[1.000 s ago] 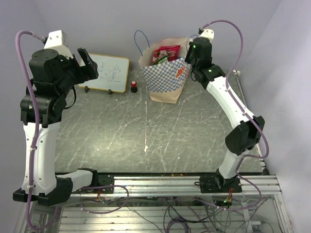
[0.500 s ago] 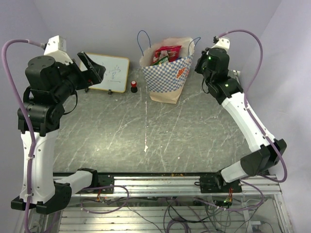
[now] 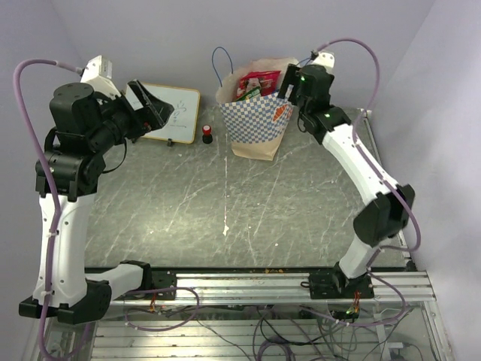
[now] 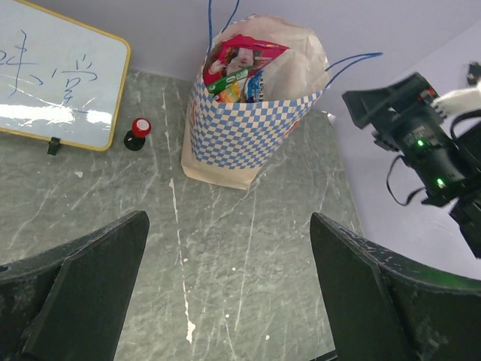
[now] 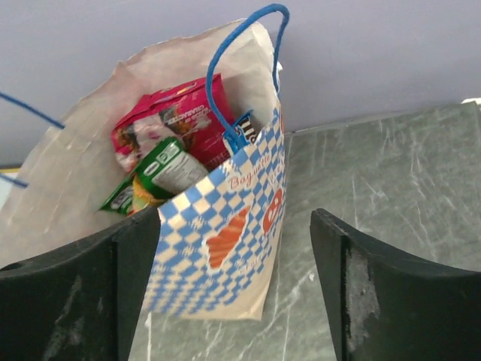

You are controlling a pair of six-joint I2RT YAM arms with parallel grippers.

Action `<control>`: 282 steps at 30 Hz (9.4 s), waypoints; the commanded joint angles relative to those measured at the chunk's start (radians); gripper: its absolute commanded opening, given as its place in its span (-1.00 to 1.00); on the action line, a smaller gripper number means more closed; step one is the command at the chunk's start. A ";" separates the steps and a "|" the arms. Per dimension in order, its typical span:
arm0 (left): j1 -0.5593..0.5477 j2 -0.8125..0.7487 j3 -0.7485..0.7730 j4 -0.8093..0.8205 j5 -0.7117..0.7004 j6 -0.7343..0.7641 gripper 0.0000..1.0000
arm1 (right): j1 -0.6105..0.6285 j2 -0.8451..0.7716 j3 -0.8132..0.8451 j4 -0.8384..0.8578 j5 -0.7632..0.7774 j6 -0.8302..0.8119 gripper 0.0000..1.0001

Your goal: Take the snacks out of the paper bag

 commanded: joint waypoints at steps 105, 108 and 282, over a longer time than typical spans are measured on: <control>-0.299 1.242 0.675 0.868 0.050 -0.112 0.41 | -0.076 -0.649 -0.455 -0.336 -0.048 0.005 -1.00; -0.307 1.304 0.702 0.968 0.075 -0.171 0.39 | -0.075 -0.640 -0.448 -0.326 -0.037 -0.017 -1.00; 0.240 0.189 -0.107 0.254 0.511 -0.291 -0.86 | 0.007 -0.337 -0.122 -0.349 -0.678 0.462 1.00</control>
